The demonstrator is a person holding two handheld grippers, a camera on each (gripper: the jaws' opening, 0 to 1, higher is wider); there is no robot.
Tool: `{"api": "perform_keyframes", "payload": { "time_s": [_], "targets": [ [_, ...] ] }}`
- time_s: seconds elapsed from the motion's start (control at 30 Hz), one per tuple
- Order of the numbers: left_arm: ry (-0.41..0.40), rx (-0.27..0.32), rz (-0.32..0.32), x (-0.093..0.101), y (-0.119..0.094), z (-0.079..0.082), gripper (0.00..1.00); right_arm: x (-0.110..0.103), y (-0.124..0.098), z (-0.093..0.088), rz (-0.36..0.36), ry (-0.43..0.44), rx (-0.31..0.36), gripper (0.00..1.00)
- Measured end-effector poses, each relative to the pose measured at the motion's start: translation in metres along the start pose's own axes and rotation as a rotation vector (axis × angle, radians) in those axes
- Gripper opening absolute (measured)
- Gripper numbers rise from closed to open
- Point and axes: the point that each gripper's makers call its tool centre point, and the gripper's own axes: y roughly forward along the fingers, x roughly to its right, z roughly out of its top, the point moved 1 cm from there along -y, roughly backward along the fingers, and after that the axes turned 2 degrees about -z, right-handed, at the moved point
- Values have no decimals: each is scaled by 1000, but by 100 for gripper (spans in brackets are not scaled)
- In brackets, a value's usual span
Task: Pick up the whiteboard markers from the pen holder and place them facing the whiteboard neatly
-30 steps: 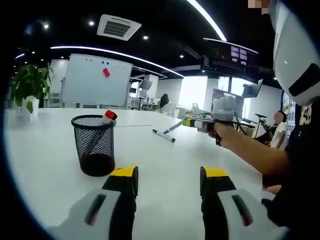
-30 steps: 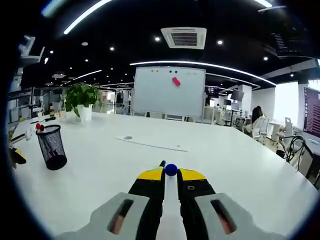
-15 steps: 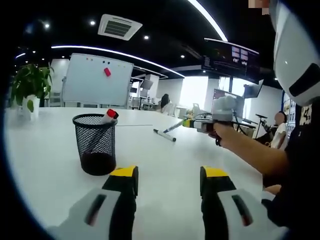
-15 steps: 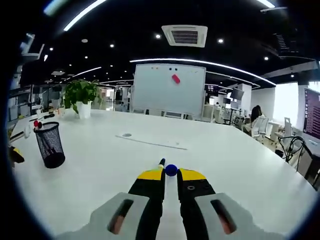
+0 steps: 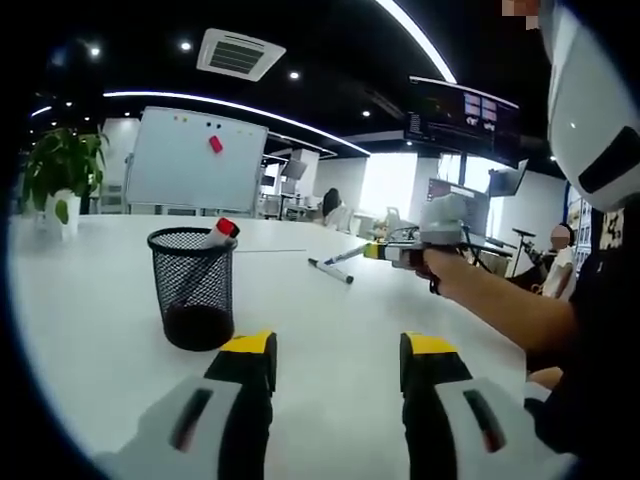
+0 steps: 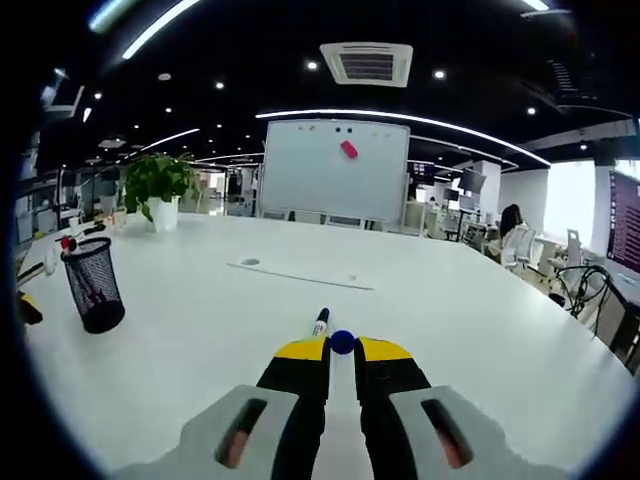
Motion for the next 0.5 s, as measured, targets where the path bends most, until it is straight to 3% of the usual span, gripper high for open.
{"api": "perform_keyframes", "payload": {
  "time_s": [0.5],
  "targets": [
    [-6,-3,-1,-1,0,-2,51,1,5,-15,-7,14,-49,13]
  ]
}}
